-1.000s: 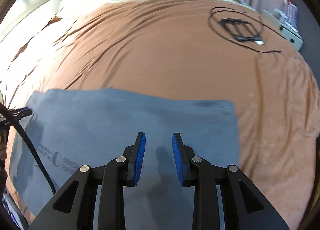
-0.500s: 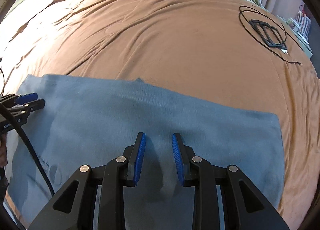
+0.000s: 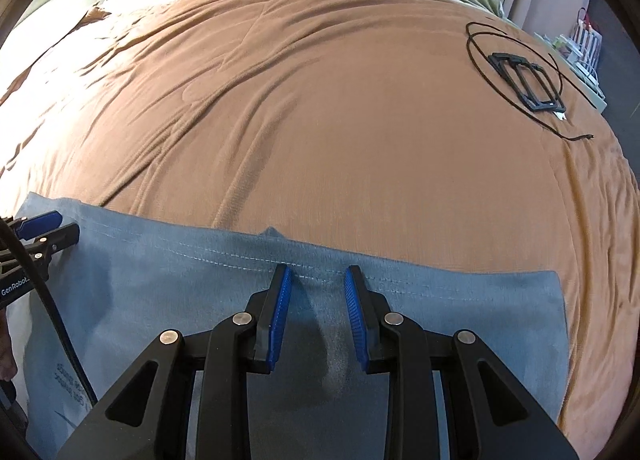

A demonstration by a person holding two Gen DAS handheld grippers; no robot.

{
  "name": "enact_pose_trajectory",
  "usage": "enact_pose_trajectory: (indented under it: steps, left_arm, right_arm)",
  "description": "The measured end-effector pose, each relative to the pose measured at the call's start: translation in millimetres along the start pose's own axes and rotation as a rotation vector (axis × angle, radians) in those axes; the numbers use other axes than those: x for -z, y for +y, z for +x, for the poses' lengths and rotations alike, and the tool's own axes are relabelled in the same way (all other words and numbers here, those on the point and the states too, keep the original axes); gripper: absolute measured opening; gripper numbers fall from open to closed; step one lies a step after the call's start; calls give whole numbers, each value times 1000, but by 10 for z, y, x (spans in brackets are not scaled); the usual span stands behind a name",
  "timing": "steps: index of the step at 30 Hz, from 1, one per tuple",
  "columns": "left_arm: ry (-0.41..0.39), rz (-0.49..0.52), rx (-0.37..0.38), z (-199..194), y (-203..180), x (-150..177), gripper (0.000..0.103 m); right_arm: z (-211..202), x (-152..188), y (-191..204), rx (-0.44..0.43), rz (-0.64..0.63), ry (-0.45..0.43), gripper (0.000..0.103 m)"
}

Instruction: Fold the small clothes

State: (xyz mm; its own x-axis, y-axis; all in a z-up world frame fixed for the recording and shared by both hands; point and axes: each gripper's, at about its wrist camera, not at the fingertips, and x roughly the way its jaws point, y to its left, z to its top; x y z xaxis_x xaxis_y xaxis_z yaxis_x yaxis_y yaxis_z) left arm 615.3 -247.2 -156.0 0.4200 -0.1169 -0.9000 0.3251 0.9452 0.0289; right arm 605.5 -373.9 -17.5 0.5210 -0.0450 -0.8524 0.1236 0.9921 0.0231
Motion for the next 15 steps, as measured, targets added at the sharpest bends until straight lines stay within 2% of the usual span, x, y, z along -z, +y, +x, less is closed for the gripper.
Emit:
enact_pose_trajectory:
  steps: [3, 6, 9, 10, 15]
  left_arm:
    - [-25, 19, 0, -148, -21, 66, 44]
    - [-11, 24, 24, -258, -35, 168, 45]
    - [6, 47, 38, -366, -57, 320, 46]
    - [6, 52, 39, -393, -61, 358, 46]
    - [30, 47, 56, -536, -48, 649, 46]
  right_arm:
    - [-175, 76, -8, -13, 0, -21, 25]
    - [-294, 181, -1, -63, -7, -2, 27]
    - [-421, 303, -7, -85, -23, 10, 45]
    - [-465, 340, -13, -89, -30, 9, 46]
    - [-673, 600, 25, -115, -90, 34, 46]
